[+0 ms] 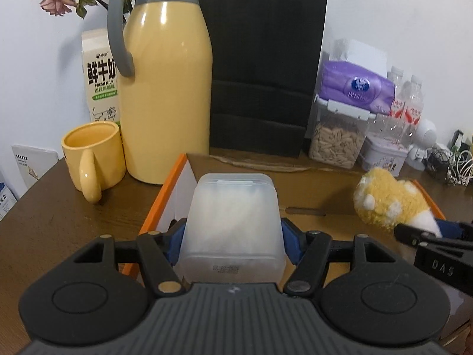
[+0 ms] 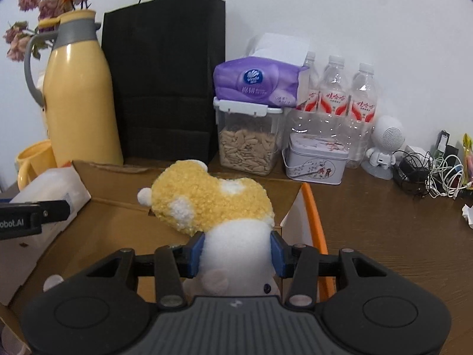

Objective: Organize objects
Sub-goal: 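Carry the plush toy and white container over the cardboard box with both grippers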

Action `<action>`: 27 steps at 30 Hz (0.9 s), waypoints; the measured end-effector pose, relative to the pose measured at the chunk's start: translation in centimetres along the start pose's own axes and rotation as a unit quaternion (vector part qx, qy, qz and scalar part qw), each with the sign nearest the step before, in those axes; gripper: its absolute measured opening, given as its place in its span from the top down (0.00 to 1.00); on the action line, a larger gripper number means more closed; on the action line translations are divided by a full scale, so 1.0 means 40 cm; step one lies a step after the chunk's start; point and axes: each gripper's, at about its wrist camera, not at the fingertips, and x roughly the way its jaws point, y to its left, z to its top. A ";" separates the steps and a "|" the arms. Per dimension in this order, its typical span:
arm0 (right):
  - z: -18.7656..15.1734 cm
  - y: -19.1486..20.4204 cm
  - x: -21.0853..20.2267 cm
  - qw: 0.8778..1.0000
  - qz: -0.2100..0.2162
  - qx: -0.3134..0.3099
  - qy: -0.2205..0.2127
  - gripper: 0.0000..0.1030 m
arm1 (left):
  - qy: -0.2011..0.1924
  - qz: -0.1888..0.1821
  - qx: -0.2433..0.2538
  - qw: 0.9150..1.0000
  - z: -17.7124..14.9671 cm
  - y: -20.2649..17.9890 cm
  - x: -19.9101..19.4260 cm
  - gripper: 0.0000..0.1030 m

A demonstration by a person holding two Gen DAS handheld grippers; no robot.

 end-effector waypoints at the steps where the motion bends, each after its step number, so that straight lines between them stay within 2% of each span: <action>1: 0.000 0.001 -0.001 1.000 -0.001 0.000 -0.001 0.56 | 0.003 0.001 0.003 1.000 -0.003 -0.001 0.003 0.36; 9: -0.001 -0.003 -0.003 1.000 0.012 0.005 0.006 0.53 | 0.015 0.005 0.015 1.000 -0.016 -0.012 0.012 0.35; 11: 0.000 -0.005 -0.006 1.000 0.015 0.008 0.002 0.50 | 0.010 -0.003 0.014 1.000 -0.016 -0.012 0.006 0.24; 13: 0.000 -0.006 -0.010 1.000 0.018 0.010 0.000 0.40 | -0.003 -0.004 0.014 1.000 -0.014 -0.014 -0.005 0.04; 15: 0.000 -0.005 -0.016 1.000 0.018 0.010 -0.002 0.28 | -0.017 -0.010 0.013 1.000 -0.011 -0.014 -0.021 0.00; 17: 0.002 -0.006 -0.020 1.000 0.019 0.012 -0.005 0.10 | -0.026 -0.011 0.009 1.000 -0.008 -0.014 -0.035 0.00; 19: 0.003 -0.003 -0.024 1.000 0.019 0.011 -0.007 0.01 | -0.030 -0.009 0.005 0.999 -0.004 -0.013 -0.040 0.00; 27: 0.003 -0.005 -0.027 1.000 0.022 0.015 -0.002 0.00 | -0.038 -0.008 0.003 0.999 -0.001 -0.014 -0.050 0.00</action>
